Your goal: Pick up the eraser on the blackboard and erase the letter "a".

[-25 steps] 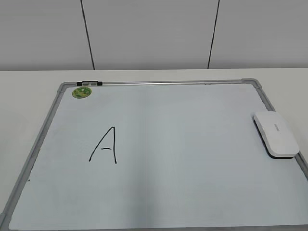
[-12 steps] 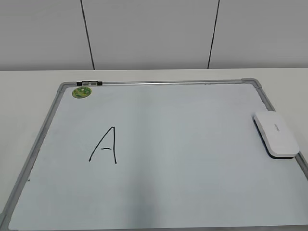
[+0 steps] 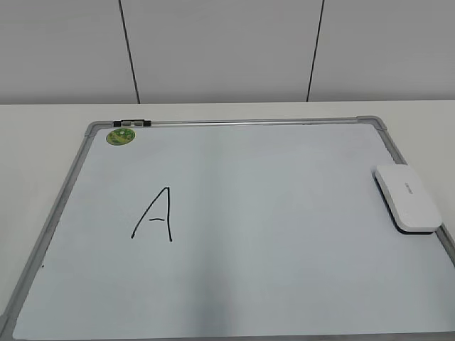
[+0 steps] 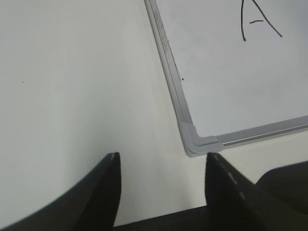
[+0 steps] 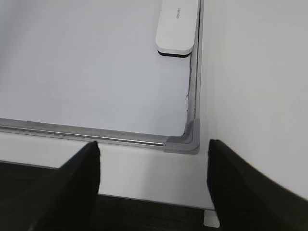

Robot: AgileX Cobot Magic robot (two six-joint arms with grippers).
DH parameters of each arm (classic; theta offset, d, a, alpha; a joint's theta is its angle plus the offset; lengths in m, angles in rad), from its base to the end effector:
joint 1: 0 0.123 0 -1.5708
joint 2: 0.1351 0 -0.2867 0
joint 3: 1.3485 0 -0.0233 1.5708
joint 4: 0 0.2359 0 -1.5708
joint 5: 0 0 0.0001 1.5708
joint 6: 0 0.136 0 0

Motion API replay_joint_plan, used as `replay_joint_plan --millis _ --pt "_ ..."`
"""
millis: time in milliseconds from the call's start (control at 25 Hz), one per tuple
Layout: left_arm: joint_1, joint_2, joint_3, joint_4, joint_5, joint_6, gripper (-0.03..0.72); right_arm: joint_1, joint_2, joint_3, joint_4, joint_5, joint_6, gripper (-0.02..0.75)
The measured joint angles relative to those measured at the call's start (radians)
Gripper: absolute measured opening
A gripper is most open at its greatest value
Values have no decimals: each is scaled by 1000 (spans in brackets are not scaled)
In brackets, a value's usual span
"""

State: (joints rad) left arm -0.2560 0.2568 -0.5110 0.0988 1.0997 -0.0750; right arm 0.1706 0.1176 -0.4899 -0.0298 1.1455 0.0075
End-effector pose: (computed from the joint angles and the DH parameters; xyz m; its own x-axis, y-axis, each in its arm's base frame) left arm 0.0495 -0.0006 0.2404 -0.6693 0.1443 -0.7288 0.1704 0.9846 0.0384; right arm 0.0289 0.0012 0.2340 -0.6234 -0.1123 -0.7738 -0.1520 0.9882 -0.0209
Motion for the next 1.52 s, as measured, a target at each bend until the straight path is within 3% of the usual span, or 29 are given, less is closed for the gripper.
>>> replay_joint_plan --millis 680,1000,1240,1520 --pt "2 -11 0 0 -4 0 389 0 0 0 0 -4 -8 515" --pt "122 -139 0 -2 -4 0 388 -61 -45 0 1 -6 -8 515" --pt "156 -225 0 -2 -4 0 388 -141 -132 0 1 -6 -8 515" --pt "196 -247 0 -2 -2 0 382 -156 -133 0 1 -6 -8 515"
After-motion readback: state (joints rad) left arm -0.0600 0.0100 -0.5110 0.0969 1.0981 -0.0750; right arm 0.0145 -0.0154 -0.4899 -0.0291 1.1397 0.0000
